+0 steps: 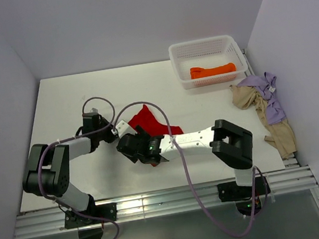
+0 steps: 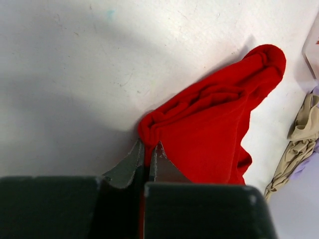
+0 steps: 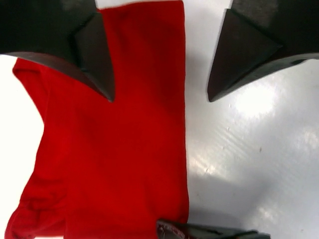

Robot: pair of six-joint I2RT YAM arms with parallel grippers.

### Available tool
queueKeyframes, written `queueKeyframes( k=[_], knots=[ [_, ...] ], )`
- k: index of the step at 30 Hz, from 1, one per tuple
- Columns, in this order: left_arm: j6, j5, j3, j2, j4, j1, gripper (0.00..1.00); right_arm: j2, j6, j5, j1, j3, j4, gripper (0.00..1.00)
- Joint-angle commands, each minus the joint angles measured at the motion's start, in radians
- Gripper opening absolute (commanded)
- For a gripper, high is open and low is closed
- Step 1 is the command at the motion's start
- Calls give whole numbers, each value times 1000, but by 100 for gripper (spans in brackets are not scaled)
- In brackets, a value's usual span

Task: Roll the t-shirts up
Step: Roll the tshirt

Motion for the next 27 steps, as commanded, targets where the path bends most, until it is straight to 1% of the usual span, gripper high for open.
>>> queueKeyframes(
  k=[1,8,11,16,22,25,26,27],
  knots=[
    [35,-5,46,-41,-84,1,1,53,-41,122,21,75,-15,83],
    [39,57,97,-69,-158,3,0,171,-73,233,47,159,-27,84],
    [47,85,131,-63,-202,3,0,205,-99,268,47,162,-5,85],
    [64,123,178,-40,-254,3,0,265,-119,337,48,164,8,84],
    [79,127,191,-40,-279,3,0,334,-110,429,45,225,-47,75],
    [85,124,198,-44,-296,3,0,343,-101,444,44,236,-61,64],
    [87,124,201,-46,-296,4,0,340,-101,444,44,228,-58,57],
    [90,122,203,-46,-305,3,0,331,-96,443,44,225,-56,52]
  ],
)
